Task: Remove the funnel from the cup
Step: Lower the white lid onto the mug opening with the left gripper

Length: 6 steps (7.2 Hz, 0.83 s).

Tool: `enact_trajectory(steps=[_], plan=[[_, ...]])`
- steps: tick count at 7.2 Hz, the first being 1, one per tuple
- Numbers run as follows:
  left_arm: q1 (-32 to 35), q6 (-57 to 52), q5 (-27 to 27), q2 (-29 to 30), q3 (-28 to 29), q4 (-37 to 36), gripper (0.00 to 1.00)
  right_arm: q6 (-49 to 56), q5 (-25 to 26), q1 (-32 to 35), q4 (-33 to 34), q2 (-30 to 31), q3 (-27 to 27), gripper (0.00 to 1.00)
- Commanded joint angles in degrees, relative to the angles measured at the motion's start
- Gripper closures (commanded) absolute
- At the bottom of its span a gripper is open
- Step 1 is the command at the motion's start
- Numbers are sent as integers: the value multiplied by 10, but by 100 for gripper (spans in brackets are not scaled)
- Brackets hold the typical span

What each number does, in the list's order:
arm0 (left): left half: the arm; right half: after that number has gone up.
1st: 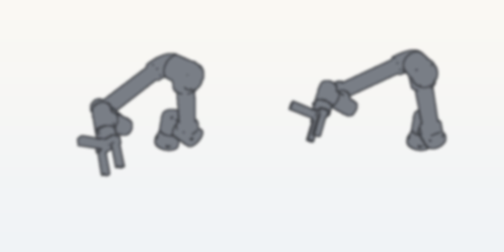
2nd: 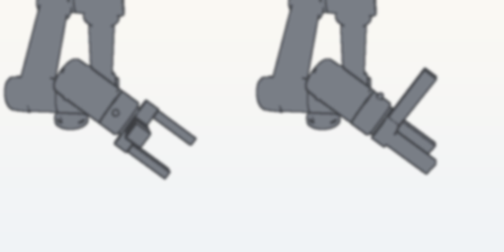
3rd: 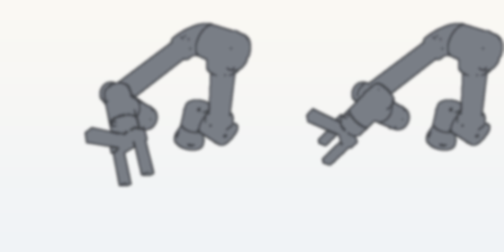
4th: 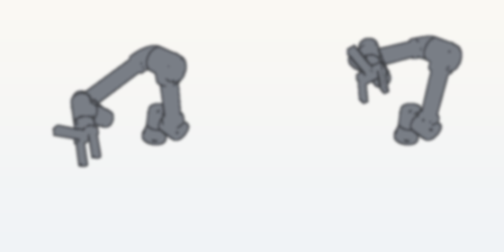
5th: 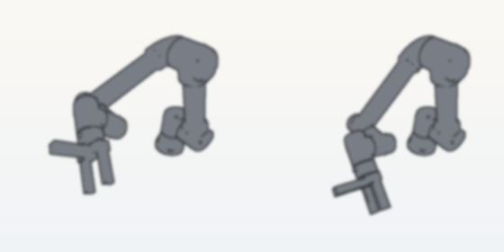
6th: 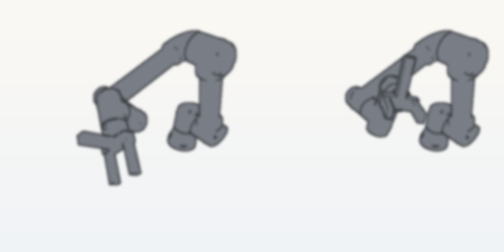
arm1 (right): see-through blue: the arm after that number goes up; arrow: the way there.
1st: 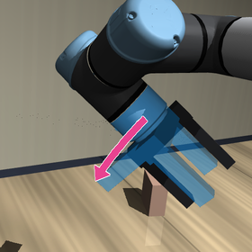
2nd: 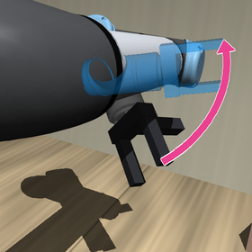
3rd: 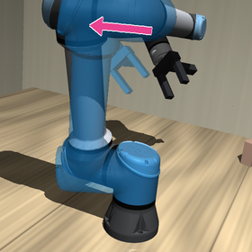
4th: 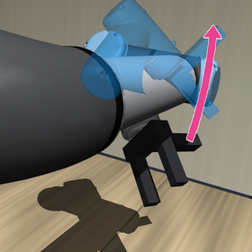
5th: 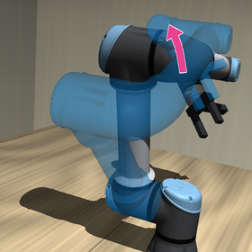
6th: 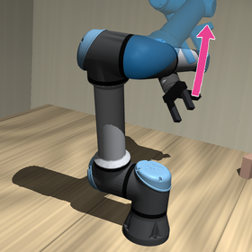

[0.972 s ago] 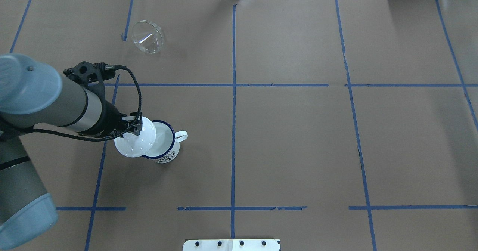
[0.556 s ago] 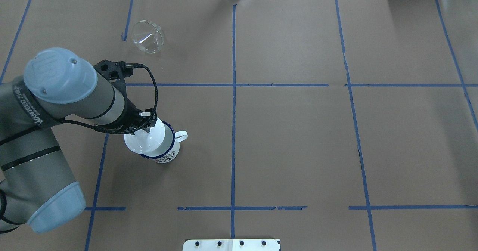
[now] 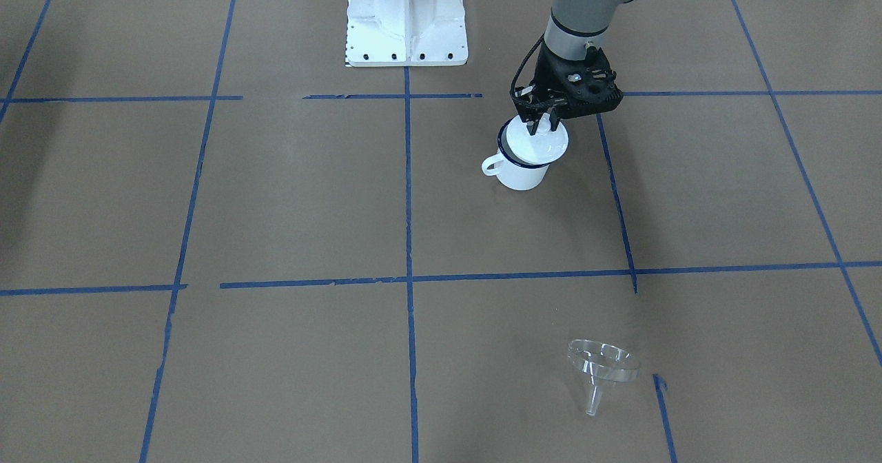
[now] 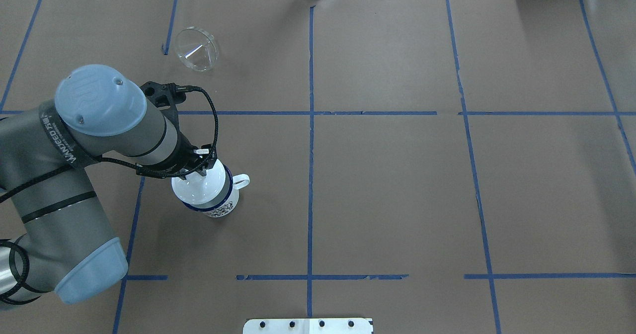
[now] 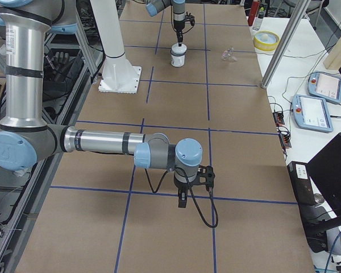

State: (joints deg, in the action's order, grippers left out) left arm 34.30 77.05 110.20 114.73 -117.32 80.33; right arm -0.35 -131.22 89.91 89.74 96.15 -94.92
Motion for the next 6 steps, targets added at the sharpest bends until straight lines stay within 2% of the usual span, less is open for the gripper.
enact_trajectory(steps=[1,6], plan=[[-2,0,0,3,3,1,100,0,0,0,0,0,0,0],[-3,14,0,2,16,11,100,0,0,0,0,0,0,0]])
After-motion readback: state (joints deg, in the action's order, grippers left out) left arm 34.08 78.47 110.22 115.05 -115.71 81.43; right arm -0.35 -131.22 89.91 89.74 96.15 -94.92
